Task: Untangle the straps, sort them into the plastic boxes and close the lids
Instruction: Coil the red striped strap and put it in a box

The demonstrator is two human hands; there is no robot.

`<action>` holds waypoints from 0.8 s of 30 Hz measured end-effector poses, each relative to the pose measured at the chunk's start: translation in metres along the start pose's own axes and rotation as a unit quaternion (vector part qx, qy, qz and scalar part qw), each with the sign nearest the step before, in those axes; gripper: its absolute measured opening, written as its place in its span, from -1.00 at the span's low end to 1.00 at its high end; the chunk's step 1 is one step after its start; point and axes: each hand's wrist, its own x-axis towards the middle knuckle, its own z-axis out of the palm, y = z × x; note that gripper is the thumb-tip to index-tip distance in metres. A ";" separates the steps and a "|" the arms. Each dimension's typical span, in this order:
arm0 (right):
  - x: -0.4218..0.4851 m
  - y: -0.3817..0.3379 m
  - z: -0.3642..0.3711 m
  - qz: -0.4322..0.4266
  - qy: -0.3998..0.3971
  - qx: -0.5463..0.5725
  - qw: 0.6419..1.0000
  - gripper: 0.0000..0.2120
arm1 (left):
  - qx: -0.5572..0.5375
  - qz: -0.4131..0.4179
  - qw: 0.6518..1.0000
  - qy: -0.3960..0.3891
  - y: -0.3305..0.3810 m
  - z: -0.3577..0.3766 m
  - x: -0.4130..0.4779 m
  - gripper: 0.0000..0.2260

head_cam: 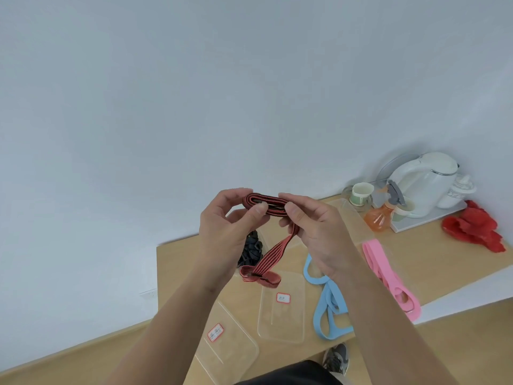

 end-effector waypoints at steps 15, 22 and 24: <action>0.002 -0.011 0.017 0.071 0.031 0.165 0.983 -0.83 | 0.351 0.365 0.862 0.031 -0.030 0.031 -0.010 -0.77; 0.003 -0.026 -0.006 0.071 -0.021 0.043 0.996 -0.82 | 0.226 0.086 0.949 -0.202 0.017 0.020 0.013 -0.68; 0.003 -0.027 -0.007 0.073 -0.062 -0.002 0.995 -0.81 | 0.268 0.058 0.927 -0.256 0.033 0.017 0.023 -0.75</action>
